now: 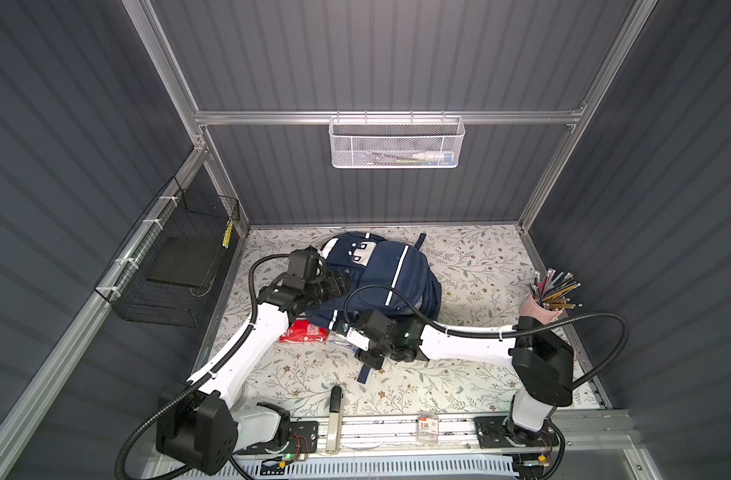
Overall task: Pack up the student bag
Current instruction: 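Lift the compass box with the right gripper while the left grips the backpack flap, then bring the compass box to the backpack opening while the left gripper holds the flap open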
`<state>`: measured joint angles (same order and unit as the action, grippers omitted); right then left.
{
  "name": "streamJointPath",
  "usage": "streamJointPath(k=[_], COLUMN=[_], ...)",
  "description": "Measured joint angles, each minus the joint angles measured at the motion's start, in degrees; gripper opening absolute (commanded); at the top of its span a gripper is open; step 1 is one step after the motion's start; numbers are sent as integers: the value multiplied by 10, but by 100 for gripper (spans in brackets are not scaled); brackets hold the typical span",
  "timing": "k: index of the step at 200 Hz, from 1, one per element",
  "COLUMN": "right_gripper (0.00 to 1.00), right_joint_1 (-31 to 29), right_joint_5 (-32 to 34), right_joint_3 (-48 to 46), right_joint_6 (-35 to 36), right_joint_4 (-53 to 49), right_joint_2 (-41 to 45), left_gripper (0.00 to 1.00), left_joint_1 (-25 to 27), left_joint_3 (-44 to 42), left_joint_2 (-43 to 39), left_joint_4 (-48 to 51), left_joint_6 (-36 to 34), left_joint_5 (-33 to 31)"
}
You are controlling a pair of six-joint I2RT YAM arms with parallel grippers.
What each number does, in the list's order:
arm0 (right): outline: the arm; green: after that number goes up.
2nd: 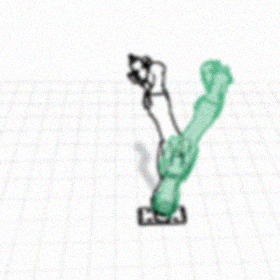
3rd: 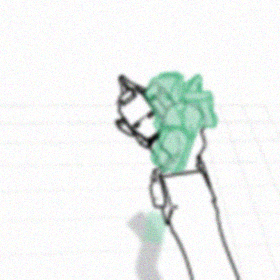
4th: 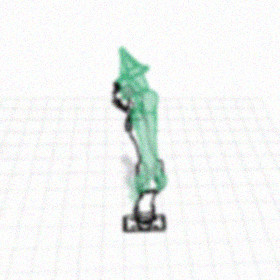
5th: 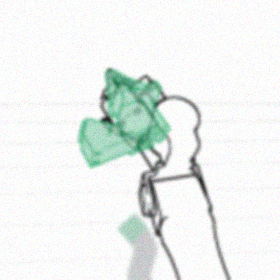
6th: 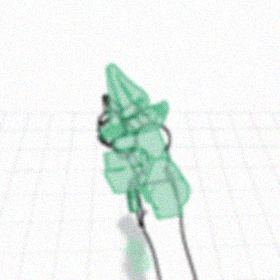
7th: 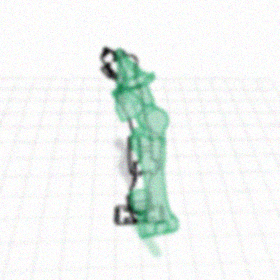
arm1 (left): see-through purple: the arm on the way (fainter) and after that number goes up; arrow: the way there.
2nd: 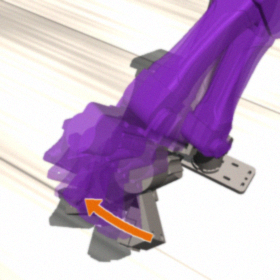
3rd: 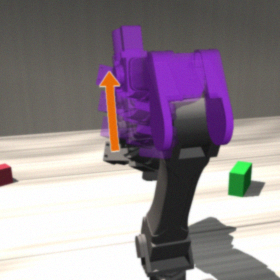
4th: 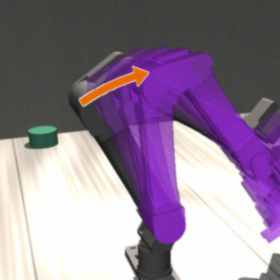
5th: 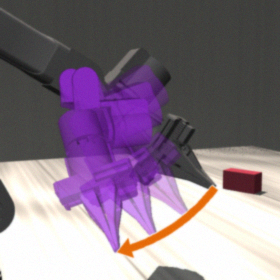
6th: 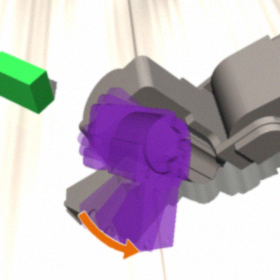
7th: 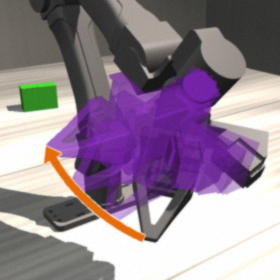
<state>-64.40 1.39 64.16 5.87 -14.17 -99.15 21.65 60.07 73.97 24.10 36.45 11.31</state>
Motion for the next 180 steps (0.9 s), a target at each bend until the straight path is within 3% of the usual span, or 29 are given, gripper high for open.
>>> streamJointPath(k=[37,69,86,104,110,121,149,180], right_gripper=[39,39,39,40,40,40,40,39], right_joint_1=[14,45,83,138,158,195,266,303], right_joint_5=[27,47,49,44,44,43,35,23], right_joint_3=[-83,-169,-204,-229,-234,-239,-240,-232], right_joint_6=[-56,-126,-168,-208,-219,-238,-265,-266], right_joint_4=[-8,-23,-46,-80,-92,-113,-136,-141], right_joint_2=[98,217,282,340,357,384,416,386], left_gripper=[89,92,92,92,99,100,100,100], left_joint_1=[26,137,177,181,181,185,239,310], left_joint_3=[92,211,232,233,233,236,273,276], left_joint_2=[96,179,191,194,195,202,248,289], left_joint_4=[25,69,70,71,71,74,95,114], left_joint_6=[-70,-161,-184,-189,-190,-193,-207,-227], left_joint_5=[14,-69,-81,-95,-102,-119,-183,-239])
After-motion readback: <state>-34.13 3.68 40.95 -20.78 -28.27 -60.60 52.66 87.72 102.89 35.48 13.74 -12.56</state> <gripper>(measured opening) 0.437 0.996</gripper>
